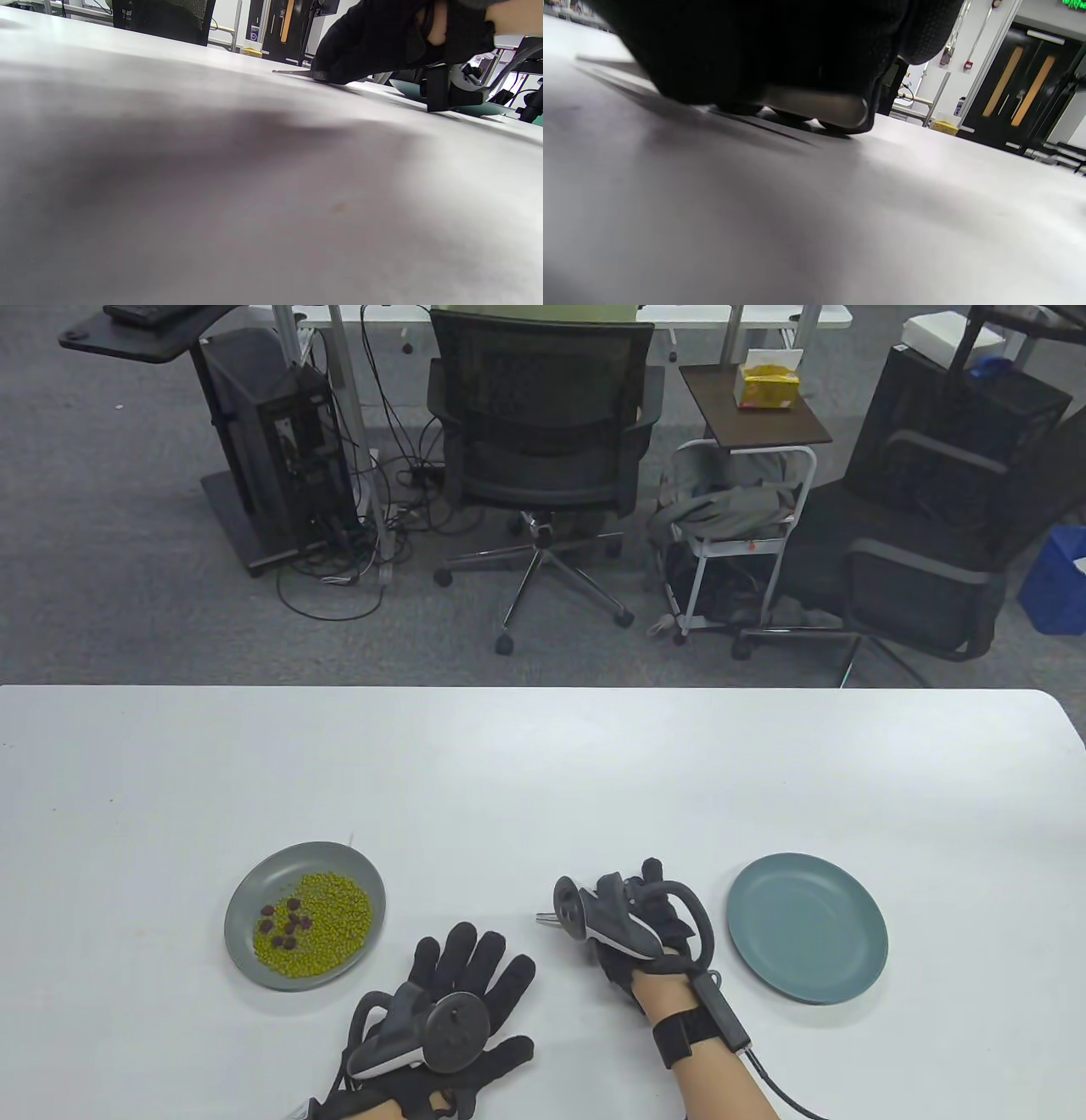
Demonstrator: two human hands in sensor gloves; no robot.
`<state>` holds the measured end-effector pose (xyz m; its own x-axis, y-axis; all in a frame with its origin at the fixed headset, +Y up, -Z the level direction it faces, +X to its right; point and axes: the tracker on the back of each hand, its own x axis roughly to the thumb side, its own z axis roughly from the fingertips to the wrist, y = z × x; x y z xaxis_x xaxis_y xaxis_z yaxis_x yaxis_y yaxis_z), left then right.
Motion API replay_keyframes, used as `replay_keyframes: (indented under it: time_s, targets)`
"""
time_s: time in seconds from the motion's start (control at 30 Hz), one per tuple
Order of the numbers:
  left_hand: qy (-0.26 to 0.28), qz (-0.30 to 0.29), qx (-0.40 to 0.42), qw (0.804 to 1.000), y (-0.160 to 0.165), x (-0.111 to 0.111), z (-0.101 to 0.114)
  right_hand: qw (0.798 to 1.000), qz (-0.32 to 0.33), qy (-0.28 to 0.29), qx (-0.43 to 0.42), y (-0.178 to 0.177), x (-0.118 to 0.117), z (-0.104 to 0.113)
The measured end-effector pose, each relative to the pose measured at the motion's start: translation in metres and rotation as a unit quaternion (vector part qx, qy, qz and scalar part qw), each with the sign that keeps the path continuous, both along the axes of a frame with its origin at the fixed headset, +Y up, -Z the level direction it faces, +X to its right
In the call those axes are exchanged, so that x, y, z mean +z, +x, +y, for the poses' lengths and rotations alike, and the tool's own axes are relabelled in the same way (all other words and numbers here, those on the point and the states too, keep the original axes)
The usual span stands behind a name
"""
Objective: Pick cranberries with tweezers into plate
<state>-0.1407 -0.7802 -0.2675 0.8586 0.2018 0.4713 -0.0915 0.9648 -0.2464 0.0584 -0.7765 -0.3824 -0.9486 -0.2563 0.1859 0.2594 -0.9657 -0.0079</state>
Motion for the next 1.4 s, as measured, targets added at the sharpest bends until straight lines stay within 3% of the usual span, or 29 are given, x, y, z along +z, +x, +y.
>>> replay_keyframes:
  time_s: [0.27,0.47,1.0,1.07,1.17,1.3,1.4]
  targets:
    - [0.006,0.011,0.005,1.0,-0.004,-0.003,0.001,0.986,0.025,0.012,-0.163,0.045,0.04,0.049]
    - [0.005,0.015,0.004,1.0,-0.006,-0.005,0.001,0.981,0.047,0.07,-0.173,0.069,0.071,0.038]
    - [0.012,0.033,-0.001,0.999,-0.017,-0.011,0.007,0.978,0.063,0.067,-0.189,0.072,0.08,0.043]
    - [0.024,0.058,-0.002,0.998,-0.031,-0.019,0.014,0.978,0.065,0.066,-0.19,0.072,0.08,0.042]
    - [0.047,0.134,0.032,0.989,-0.078,-0.039,0.03,0.977,0.068,0.062,-0.191,0.072,0.08,0.042]
    - [0.057,0.252,0.135,0.957,-0.155,-0.052,0.042,0.978,0.074,0.059,-0.185,0.071,0.082,0.042]
    - [0.047,0.327,0.179,0.927,-0.202,-0.054,0.039,0.978,0.076,0.057,-0.186,0.071,0.083,0.042]
